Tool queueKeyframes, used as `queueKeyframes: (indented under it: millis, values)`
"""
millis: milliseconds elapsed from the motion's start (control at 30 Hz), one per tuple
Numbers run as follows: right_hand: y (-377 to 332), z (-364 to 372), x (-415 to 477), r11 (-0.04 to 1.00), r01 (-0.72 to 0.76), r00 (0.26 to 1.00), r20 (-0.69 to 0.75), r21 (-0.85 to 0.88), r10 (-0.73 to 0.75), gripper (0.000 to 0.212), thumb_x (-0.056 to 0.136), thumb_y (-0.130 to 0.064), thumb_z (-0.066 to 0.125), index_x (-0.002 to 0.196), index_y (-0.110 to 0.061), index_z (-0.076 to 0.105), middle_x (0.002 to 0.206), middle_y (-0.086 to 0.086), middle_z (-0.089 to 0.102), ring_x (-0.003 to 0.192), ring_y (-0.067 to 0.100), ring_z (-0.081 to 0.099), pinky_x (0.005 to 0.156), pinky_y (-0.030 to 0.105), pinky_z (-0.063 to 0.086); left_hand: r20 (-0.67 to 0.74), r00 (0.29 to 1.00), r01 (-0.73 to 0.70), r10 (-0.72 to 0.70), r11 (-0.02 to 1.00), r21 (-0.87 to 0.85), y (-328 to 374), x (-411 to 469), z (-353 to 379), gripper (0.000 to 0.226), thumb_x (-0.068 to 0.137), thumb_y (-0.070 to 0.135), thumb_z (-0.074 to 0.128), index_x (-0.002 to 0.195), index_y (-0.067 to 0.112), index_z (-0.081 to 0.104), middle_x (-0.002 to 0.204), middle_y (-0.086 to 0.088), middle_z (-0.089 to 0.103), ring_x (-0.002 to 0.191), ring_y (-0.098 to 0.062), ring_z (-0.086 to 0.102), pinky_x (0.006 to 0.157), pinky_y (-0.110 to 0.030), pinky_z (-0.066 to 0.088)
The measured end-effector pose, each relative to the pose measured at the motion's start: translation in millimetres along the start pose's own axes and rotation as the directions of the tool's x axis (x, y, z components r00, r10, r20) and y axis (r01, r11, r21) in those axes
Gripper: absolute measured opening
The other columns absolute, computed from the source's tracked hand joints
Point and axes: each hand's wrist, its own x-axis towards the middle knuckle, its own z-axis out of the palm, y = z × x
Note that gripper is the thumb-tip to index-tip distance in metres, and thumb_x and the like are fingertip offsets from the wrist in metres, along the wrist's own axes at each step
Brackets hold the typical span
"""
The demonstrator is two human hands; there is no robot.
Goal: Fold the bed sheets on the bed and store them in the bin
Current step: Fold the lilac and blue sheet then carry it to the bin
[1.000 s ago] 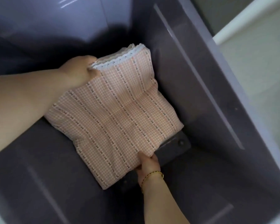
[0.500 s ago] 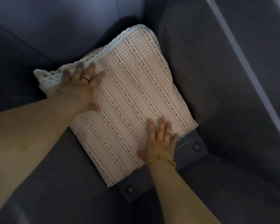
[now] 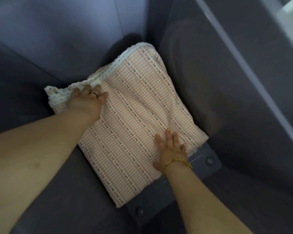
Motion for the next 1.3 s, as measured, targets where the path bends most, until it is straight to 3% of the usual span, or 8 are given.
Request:
queueKeyframes:
  millis: [200, 333, 533, 767, 900, 1067, 1233, 1300]
  values:
    - [11.6, -38.1, -75.6, 0.945, 0.011, 0.987, -0.156, 0.326, 0.042, 0.05, 0.096, -0.02, 0.041, 0.144, -0.016, 0.025, 0.144, 0.007, 0.037, 0.13, 0.025, 0.034, 0.106, 0.03, 0.033, -0.196, 0.98, -0.045, 0.03, 0.996, -0.074, -12.3, -69.9, -58.0, 0.043, 0.097, 0.028, 0.038, 0.139, 0.02, 0.035, 0.142, -0.005, 0.04, 0.127, -0.024, 0.041, 0.099, -0.031, 0.036]
    - [6.3, -70.2, -159.0, 0.918, 0.018, 0.969, -0.234, 0.396, 0.082, 0.039, 0.096, -0.022, 0.039, 0.135, -0.018, 0.039, 0.127, 0.01, 0.055, 0.118, 0.027, 0.05, 0.095, 0.031, 0.043, -0.284, 0.958, -0.135, 0.048, 0.946, -0.293, -25.8, -143.7, -117.8, 0.036, 0.097, 0.03, 0.038, 0.132, 0.023, 0.046, 0.13, -0.003, 0.054, 0.116, -0.022, 0.053, 0.09, -0.029, 0.045]
    - [-1.2, -139.3, -312.4, 0.853, 0.09, 0.903, -0.402, 0.514, 0.148, 0.032, 0.097, -0.021, 0.035, 0.124, -0.014, 0.05, 0.118, 0.009, 0.061, 0.108, 0.028, 0.056, 0.089, 0.034, 0.048, -0.559, 0.827, -0.41, 0.059, 0.744, -0.528, -35.1, -291.1, -212.8, 0.025, 0.092, 0.023, 0.052, 0.114, 0.023, 0.064, 0.112, 0.002, 0.066, 0.104, -0.017, 0.059, 0.078, -0.023, 0.038]
    - [30.7, -157.3, -514.1, 0.575, 0.258, 0.735, -0.544, 0.777, 0.405, 0.023, 0.096, -0.024, 0.036, 0.103, -0.026, 0.058, 0.09, -0.001, 0.058, 0.085, 0.02, 0.055, 0.074, 0.021, 0.043, -0.764, 0.646, -0.665, -0.003, 0.49, -0.564, -43.2, -474.7, -322.1, 0.017, 0.089, 0.012, 0.056, 0.095, 0.024, 0.068, 0.09, 0.005, 0.064, 0.089, -0.014, 0.059, 0.073, -0.021, 0.034]
    - [66.0, -130.2, -613.2, 0.419, 0.449, 0.571, -0.614, 0.79, 0.546, 0.034, 0.09, -0.015, 0.05, 0.069, -0.04, 0.042, 0.064, -0.018, 0.053, 0.081, 0.011, 0.053, 0.069, 0.016, 0.038, -0.842, 0.537, -0.781, -0.055, 0.346, -0.521, -34.9, -569.7, -350.4, 0.036, 0.088, 0.006, 0.057, 0.075, 0.04, 0.056, 0.075, 0.02, 0.061, 0.084, -0.016, 0.061, 0.071, -0.017, 0.041]
    - [130.1, -50.6, -706.7, 0.32, 0.551, 0.455, -0.599, 0.771, 0.659, 0.033, 0.087, -0.011, 0.054, 0.068, -0.037, 0.046, 0.059, -0.012, 0.057, 0.073, 0.013, 0.056, 0.062, 0.008, 0.039, -0.878, 0.478, -0.848, -0.015, 0.252, -0.466, 37.8, -672.3, -340.9, 0.036, 0.087, 0.004, 0.058, 0.072, 0.037, 0.056, 0.073, 0.008, 0.066, 0.077, -0.017, 0.062, 0.068, -0.009, 0.039]
    - [202.6, 54.8, -788.2, 0.266, 0.538, 0.371, -0.508, 0.8, 0.777, 0.034, 0.086, -0.011, 0.054, 0.063, -0.035, 0.05, 0.05, -0.014, 0.058, 0.056, 0.004, 0.055, 0.06, 0.01, 0.041, -0.864, 0.472, -0.877, 0.173, 0.195, -0.44, 147.5, -744.6, -317.2, 0.032, 0.089, 0.007, 0.055, 0.074, 0.035, 0.057, 0.075, 0.014, 0.065, 0.083, -0.016, 0.063, 0.075, -0.027, 0.044]
    - [225.4, 91.8, -809.7, 0.216, 0.534, 0.351, -0.446, 0.818, 0.823, 0.038, 0.085, -0.009, 0.055, 0.059, -0.036, 0.054, 0.047, -0.016, 0.059, 0.059, 0.003, 0.058, 0.063, 0.015, 0.044, -0.865, 0.451, -0.89, 0.221, 0.181, -0.418, 186.8, -763.6, -310.5, 0.033, 0.089, 0.005, 0.055, 0.073, 0.034, 0.056, 0.073, 0.014, 0.064, 0.075, -0.003, 0.062, 0.068, -0.014, 0.044]
